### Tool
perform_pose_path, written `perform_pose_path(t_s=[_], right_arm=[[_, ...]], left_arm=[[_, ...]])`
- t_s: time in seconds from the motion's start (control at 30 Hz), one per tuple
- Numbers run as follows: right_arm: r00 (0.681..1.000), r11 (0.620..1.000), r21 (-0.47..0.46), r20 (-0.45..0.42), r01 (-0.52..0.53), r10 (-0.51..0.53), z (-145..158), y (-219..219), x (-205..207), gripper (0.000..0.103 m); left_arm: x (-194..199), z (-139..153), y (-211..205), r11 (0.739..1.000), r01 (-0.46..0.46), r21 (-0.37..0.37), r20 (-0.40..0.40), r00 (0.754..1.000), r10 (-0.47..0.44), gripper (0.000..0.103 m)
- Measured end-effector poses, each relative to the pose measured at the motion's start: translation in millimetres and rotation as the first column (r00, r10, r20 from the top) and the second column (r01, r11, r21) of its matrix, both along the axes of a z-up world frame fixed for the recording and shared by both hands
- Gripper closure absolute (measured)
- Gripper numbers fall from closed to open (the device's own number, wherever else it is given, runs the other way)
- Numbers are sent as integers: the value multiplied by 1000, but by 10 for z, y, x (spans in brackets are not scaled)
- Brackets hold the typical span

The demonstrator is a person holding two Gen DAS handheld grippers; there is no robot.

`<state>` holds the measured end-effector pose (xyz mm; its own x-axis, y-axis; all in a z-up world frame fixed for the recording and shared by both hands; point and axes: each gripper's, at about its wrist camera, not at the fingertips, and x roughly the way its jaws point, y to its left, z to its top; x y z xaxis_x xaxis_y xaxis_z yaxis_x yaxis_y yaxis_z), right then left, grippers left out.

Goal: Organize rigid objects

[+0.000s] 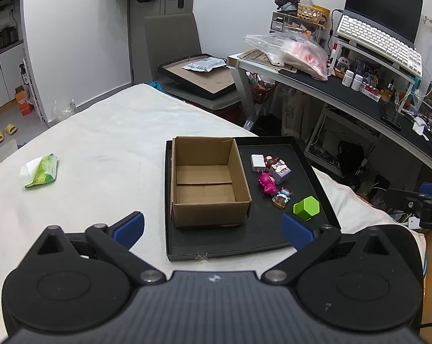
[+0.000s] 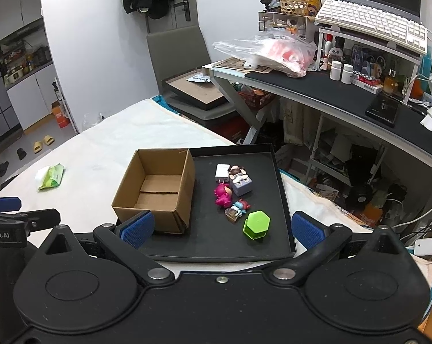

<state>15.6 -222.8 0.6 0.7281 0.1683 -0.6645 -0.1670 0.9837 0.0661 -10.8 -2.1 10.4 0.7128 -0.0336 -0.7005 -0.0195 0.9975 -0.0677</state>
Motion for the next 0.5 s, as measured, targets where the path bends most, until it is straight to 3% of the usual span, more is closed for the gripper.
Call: perform_pose_path(t_s=[0.5], right_arm=[[1000,1000,-6,-2,-2,2,1,-21,7,0]], left_arm=[[2,6,40,1000,2,-8,-4,1000,-2,1]])
